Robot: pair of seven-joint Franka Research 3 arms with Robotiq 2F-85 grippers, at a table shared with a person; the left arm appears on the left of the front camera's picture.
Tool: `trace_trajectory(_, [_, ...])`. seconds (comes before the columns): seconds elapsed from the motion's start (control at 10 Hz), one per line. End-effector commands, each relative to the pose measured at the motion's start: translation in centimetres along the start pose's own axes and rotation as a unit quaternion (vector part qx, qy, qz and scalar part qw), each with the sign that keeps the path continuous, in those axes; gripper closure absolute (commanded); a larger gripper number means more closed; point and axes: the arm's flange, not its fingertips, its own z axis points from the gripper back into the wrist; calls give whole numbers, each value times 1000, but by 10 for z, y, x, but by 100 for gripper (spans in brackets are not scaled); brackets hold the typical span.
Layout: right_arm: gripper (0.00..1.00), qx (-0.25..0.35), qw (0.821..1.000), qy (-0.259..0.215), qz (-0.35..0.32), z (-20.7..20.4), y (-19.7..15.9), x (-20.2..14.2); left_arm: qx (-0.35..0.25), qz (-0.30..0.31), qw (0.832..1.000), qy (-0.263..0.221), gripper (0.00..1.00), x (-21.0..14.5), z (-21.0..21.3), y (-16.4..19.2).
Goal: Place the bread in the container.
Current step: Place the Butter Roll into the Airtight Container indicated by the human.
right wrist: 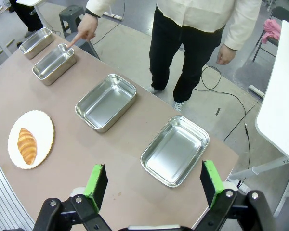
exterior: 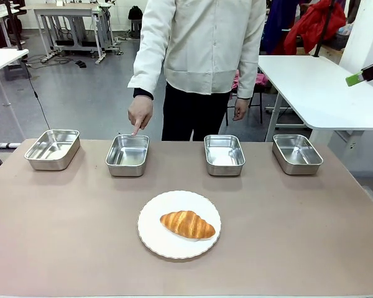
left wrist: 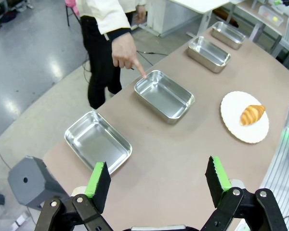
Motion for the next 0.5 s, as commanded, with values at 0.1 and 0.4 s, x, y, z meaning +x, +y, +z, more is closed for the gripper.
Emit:
trace_trajectory(0.1, [0, 6, 1000, -11, 0, -2, 0, 0, -47, -68, 996, 33, 0, 40, -8, -20])
trace_trajectory(0.4, [0, 6, 1000, -11, 0, -2, 0, 0, -126, -167, 973, 96, 0, 74, -65, -69])
